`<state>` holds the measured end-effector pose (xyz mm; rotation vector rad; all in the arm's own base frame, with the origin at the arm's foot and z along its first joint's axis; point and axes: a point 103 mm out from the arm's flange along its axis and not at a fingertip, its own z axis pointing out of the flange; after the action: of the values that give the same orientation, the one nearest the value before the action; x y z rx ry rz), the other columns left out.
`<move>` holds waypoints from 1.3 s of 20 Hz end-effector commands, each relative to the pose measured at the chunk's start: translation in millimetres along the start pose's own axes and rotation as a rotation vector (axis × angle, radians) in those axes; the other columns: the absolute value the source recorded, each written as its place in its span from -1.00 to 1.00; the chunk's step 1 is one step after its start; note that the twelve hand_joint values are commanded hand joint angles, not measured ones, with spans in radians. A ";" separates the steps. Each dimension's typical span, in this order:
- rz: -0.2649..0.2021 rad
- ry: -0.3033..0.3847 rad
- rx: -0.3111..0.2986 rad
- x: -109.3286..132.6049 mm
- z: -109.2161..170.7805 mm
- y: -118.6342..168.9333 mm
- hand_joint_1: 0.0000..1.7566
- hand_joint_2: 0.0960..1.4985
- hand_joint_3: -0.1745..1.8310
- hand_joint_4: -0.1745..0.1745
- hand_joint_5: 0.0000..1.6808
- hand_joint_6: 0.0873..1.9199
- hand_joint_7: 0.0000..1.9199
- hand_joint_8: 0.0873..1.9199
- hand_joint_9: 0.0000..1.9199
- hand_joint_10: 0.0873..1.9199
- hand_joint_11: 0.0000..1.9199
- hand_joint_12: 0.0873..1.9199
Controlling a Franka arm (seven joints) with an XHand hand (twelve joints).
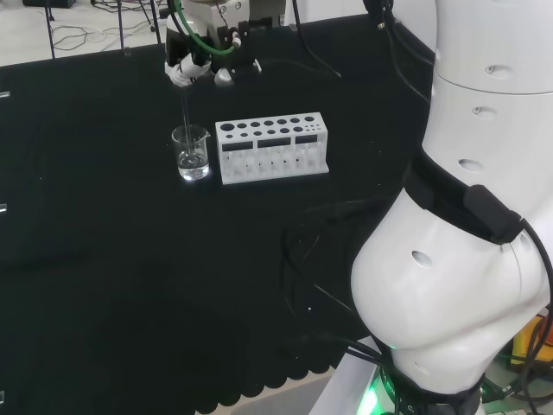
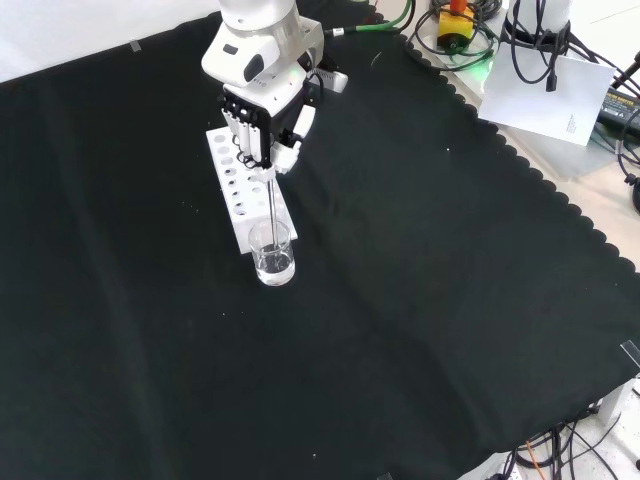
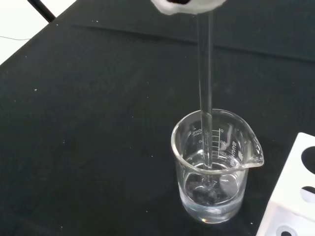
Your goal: Put the glass rod back on the white test tube rack.
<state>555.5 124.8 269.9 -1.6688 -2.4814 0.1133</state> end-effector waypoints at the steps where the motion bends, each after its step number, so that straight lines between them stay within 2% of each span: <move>1: 0.007 -0.010 0.010 3.4 -0.5 3.4 0.51 0.37 -1.00 -1.00 0.69 -1.00 0.37 -0.30 0.57 -0.06 0.65 -0.27; 5: 0.013 -0.006 -0.004 -0.3 -9.3 -2.8 0.51 0.37 -1.00 -1.00 0.69 -1.00 0.37 -0.30 0.57 -0.06 0.65 -0.27; 12: 0.040 -0.004 -0.037 -5.9 -43.2 -25.3 0.51 0.37 -1.00 -1.00 0.69 -1.00 0.37 -0.30 0.57 -0.05 0.65 -0.27; 14: 0.032 -0.001 -0.062 -9.6 -55.3 -36.4 0.51 0.37 -1.00 -1.00 0.69 -1.00 0.37 -0.30 0.57 -0.05 0.65 -0.27; 21: 0.113 0.022 -0.119 -27.6 -94.5 -72.0 0.51 0.37 -1.00 -1.00 0.69 -1.00 0.37 -0.30 0.57 -0.05 0.65 -0.27; 26: 0.171 0.005 -0.108 -51.2 -93.6 -86.1 0.51 0.37 -1.00 -1.00 0.69 -1.00 0.37 -0.30 0.57 -0.05 0.65 -0.27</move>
<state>520.9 74.6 371.0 -1.8399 -2.4512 -0.0266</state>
